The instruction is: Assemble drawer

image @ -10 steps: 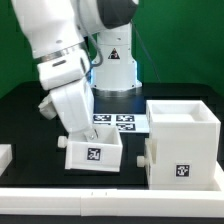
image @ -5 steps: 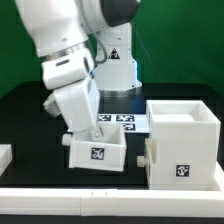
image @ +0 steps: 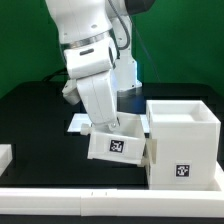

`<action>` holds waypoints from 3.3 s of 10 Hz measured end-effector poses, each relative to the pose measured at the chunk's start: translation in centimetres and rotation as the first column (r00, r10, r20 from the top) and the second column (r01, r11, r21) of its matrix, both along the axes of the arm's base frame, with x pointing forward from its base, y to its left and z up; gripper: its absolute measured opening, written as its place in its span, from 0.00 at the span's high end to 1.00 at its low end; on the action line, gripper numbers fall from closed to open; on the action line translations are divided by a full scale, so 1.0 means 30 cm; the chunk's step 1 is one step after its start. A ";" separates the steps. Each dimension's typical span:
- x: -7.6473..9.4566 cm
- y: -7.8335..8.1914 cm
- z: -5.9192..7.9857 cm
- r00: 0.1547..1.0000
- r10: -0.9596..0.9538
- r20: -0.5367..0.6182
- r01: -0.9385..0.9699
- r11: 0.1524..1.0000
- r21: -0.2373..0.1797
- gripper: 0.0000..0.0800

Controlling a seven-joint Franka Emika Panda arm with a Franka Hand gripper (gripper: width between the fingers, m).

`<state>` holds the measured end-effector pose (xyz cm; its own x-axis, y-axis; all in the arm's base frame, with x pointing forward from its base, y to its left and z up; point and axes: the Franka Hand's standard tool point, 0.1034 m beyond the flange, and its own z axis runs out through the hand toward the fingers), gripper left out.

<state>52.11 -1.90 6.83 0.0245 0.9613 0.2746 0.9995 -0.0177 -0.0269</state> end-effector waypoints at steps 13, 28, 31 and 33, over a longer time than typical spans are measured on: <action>0.009 -0.121 -0.010 0.997 0.073 -0.012 -0.070 0.981 0.179 0.95; 0.007 0.081 -0.017 0.998 0.026 -0.057 -0.014 0.981 0.195 0.95; 0.012 0.107 -0.025 0.999 0.007 -0.054 0.003 0.982 0.187 0.95; 0.013 0.112 -0.025 0.998 -0.012 -0.063 0.024 0.983 0.183 0.95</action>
Offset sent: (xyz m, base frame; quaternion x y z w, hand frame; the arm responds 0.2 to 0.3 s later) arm 0.0000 0.0000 0.0000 0.0000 0.0000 0.0000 1.0000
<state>52.49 1.47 6.08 0.0638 0.8937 0.4441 0.9954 -0.0248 -0.0930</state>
